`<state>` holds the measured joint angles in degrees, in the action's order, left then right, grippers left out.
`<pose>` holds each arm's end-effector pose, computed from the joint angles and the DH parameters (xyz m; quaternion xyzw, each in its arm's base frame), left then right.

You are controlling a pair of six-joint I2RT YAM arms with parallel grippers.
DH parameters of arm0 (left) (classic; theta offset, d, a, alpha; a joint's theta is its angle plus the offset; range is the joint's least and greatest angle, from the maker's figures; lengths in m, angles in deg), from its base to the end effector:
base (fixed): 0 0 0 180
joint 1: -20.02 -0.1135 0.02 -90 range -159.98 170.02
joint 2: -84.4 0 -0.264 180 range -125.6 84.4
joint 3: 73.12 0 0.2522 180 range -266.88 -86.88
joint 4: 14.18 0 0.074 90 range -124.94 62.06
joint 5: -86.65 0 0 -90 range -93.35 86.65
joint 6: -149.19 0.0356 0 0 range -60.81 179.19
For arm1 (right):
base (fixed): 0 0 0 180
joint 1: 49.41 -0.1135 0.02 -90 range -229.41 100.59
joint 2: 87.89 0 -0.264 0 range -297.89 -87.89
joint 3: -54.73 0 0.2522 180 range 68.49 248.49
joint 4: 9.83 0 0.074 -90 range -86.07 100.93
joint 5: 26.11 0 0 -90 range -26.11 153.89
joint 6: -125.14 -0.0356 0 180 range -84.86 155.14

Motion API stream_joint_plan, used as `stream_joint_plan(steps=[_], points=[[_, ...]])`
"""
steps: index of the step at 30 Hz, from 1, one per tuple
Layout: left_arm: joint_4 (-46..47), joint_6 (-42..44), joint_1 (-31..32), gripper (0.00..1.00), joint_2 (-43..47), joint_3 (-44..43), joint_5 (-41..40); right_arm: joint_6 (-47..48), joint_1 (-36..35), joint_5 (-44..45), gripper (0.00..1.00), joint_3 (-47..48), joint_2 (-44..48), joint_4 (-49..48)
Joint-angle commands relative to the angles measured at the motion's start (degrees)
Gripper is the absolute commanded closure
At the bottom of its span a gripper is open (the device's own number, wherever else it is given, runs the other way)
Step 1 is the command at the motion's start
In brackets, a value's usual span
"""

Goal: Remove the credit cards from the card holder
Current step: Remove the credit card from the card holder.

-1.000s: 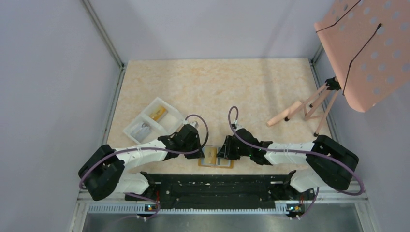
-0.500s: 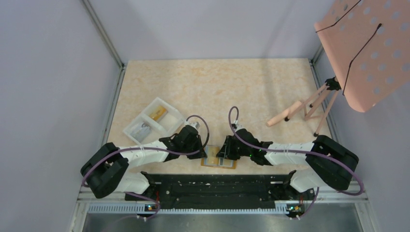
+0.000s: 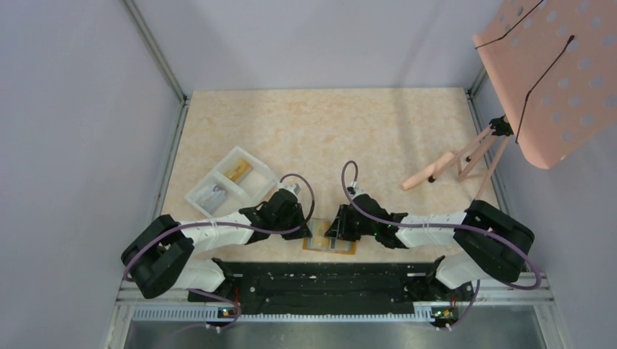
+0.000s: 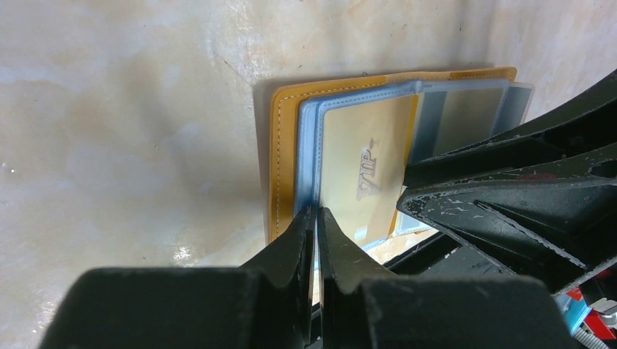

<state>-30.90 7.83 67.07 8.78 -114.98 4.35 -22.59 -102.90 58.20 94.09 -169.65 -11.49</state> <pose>0.1557 -0.1743 0.1448 -0.0126 0.9392 -0.2967 0.1725 0.1467 0.2041 0.1333 0.0129 0.9080 0.3690 0.1979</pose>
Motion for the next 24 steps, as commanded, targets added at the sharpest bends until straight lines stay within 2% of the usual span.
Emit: stream_joint_plan(steps=[1,5,14,19,24], points=[[-0.3,-0.2,0.3,0.9,-0.8,1.6,-0.3,-0.1,0.1,0.8,0.76,-0.3,-2.3,-3.2],[-0.1,-0.3,0.2,0.9,-0.9,1.6,-0.2,-1.1,0.2,-0.6,0.75,-2.3,-2.0,-8.4],[1.0,-0.4,0.2,0.94,-1.8,2.0,0.4,-3.8,1.4,-2.8,0.75,-4.6,-1.2,-12.5],[2.2,-0.6,0.2,0.99,-2.2,2.4,1.6,-4.4,2.0,-4.1,0.81,-6.2,-0.4,-15.9],[2.5,-0.7,0.2,1.0,-2.0,2.3,3.0,-5.3,2.6,-6.0,0.85,-7.8,-1.2,-22.1]])
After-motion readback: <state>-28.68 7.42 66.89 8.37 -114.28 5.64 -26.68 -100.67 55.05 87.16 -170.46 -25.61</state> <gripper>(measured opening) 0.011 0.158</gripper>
